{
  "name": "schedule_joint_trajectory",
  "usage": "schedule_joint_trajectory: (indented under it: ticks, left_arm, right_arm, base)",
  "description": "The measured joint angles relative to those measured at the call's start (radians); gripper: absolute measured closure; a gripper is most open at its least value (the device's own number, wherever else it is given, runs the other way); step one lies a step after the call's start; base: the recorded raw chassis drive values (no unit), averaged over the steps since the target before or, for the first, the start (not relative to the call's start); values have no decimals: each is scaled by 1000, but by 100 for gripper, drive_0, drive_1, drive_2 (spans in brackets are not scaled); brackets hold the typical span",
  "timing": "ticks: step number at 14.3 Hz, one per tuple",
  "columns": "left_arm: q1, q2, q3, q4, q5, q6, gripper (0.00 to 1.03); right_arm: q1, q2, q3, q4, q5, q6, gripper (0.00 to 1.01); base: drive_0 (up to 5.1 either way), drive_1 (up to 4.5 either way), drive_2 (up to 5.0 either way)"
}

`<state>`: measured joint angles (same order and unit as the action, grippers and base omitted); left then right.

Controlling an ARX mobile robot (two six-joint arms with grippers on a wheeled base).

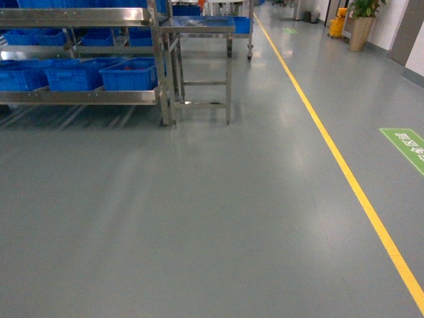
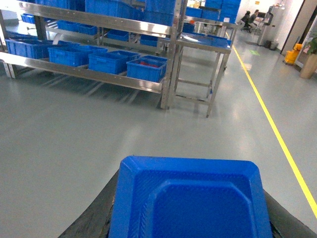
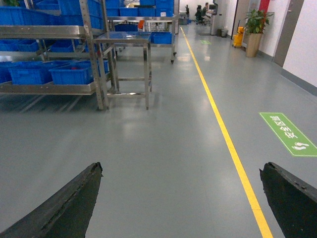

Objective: Pick blue part to blue bin on bottom shelf

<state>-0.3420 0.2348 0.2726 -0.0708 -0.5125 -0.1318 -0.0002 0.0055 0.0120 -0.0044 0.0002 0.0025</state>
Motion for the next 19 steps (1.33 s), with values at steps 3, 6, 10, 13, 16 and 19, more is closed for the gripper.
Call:
schedule_joint_trajectory:
  ticks: [3,6,10,13,16,19]
  left_arm:
    - [0,0,0,0,0,0,60]
    - [0,0,0,0,0,0,60]
    - [0,0,0,2,0,0,60]
    - [0,0,0,0,0,0,60]
    - [0,1,0,-1,0,0,60]
    - [0,0,0,1,-1,0,60]
  right_arm:
    - [0,0,0,0,0,0,3]
    - [0,0,0,0,0,0,3]
    - [0,0,0,-2,0,0,3]
    - [0,0,0,0,0,0,3]
    - [0,0,0,-3,0,0,3]
    - [0,0,0,-1,0,0,3]
  base:
    - [-10,393,-413]
    - [-10,393,-413]
    - [-10,393,-413]
    - [0,403,-403]
    - [5,408,-398]
    - [5,408,-398]
